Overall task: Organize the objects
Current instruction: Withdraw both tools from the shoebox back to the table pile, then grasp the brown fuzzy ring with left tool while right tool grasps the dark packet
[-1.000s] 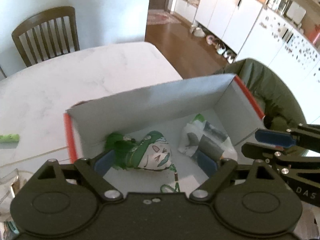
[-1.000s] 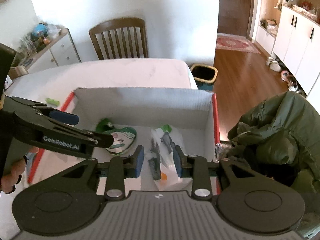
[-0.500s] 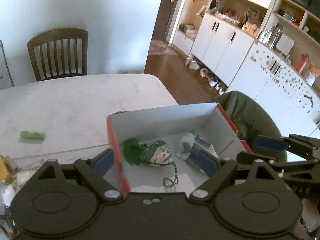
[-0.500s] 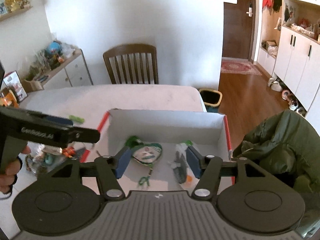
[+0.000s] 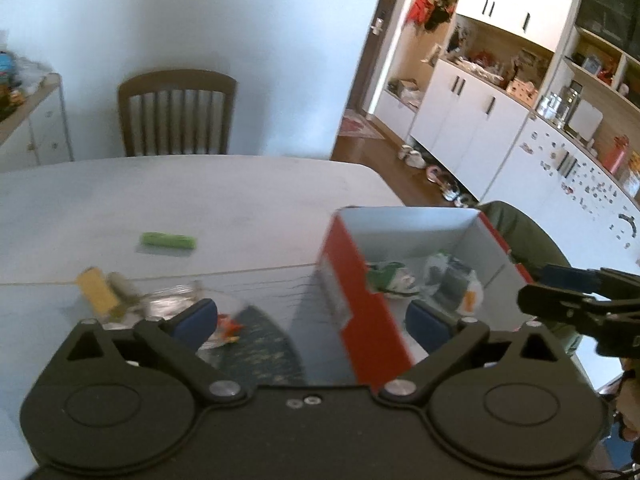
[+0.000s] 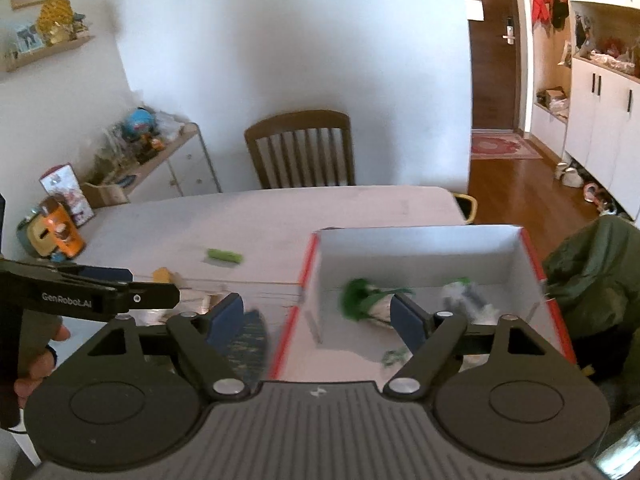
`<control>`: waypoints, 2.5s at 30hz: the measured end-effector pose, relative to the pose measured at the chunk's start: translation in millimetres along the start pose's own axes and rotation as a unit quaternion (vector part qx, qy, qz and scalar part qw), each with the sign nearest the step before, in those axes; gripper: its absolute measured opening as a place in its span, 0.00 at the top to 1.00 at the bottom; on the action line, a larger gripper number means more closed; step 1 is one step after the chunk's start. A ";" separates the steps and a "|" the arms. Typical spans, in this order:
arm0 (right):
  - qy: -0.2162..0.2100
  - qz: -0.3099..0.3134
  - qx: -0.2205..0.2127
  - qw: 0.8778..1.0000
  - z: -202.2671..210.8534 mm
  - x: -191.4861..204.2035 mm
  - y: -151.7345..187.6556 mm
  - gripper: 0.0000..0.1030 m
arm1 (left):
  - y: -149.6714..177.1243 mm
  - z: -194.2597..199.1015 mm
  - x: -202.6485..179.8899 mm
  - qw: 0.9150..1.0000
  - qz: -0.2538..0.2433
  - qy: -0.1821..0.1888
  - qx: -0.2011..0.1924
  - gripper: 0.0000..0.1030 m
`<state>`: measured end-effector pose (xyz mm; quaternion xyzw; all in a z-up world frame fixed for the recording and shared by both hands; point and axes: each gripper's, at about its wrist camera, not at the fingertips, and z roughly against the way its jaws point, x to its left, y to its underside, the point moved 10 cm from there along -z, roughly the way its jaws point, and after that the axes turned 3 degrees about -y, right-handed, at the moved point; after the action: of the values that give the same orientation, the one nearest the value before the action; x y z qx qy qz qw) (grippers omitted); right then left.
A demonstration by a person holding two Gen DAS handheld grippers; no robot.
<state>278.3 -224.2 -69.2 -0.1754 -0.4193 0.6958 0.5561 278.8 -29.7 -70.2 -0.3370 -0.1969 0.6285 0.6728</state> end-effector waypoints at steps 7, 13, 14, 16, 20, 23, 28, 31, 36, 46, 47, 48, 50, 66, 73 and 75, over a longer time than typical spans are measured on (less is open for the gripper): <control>-0.018 -0.002 -0.010 1.000 -3.4 52.9 10.3 0.12 | 15.8 29.2 55.1 0.999 -0.003 -0.033 -0.016 0.01; -0.022 0.005 0.000 1.000 -16.6 88.6 24.1 0.11 | 33.1 44.5 92.4 0.999 -0.011 -0.044 -0.024 0.01; -0.024 0.004 0.004 1.000 -18.3 91.9 27.3 0.11 | 36.1 45.9 97.1 0.999 -0.015 -0.045 -0.025 0.01; -0.023 0.001 0.013 1.000 -24.7 98.4 32.5 0.11 | 41.4 46.8 108.2 0.998 -0.019 -0.047 -0.024 0.01; -0.022 0.005 0.028 0.999 -35.9 111.1 43.1 0.11 | 56.1 42.6 130.5 0.999 -0.014 -0.044 -0.009 0.01; -0.021 0.008 0.041 0.999 -45.3 118.5 50.1 0.11 | 67.5 37.1 142.8 0.999 -0.015 -0.032 0.007 0.01; -0.025 0.011 0.063 0.998 -62.5 130.9 57.9 0.11 | 81.2 26.8 160.8 0.998 -0.037 -0.049 -0.002 0.01; -0.028 0.026 0.076 0.996 -75.1 141.5 63.6 0.11 | 90.4 17.5 167.3 0.997 -0.057 -0.055 0.001 0.01; -0.032 0.060 0.102 0.993 -101.5 163.3 76.9 0.11 | 105.9 -0.9 176.1 0.995 -0.077 -0.058 0.012 0.01; -0.030 0.091 0.132 0.987 -152.3 183.1 96.8 0.11 | 131.0 -33.1 182.2 0.991 -0.111 -0.063 0.029 0.01; -0.032 0.086 0.135 0.987 -157.0 183.9 97.9 0.11 | 132.7 -35.4 182.9 0.991 -0.112 -0.063 0.031 0.01; -0.033 0.081 0.138 0.986 -161.5 184.1 98.7 0.11 | 133.6 -37.1 183.5 0.991 -0.113 -0.064 0.032 0.01; -0.036 0.072 0.143 0.986 -169.5 185.1 99.9 0.11 | 134.4 -38.9 183.8 0.991 -0.117 -0.065 0.030 0.04; -0.057 0.033 0.195 0.979 -210.3 200.3 118.9 0.20 | 137.9 -48.5 171.0 0.984 -0.163 -0.060 0.027 0.47; -0.060 0.012 0.212 0.975 -221.7 199.0 125.8 0.37 | 143.0 -47.6 169.0 0.984 -0.166 -0.056 0.033 0.57; -0.066 0.010 0.216 0.974 -223.7 200.8 127.0 0.42 | 143.3 -47.6 168.9 0.985 -0.162 -0.053 0.035 0.62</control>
<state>293.4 43.9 -254.7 -0.0094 -0.2931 0.7854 0.5451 231.8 123.3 -230.5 -0.2429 -0.2620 0.5347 0.7658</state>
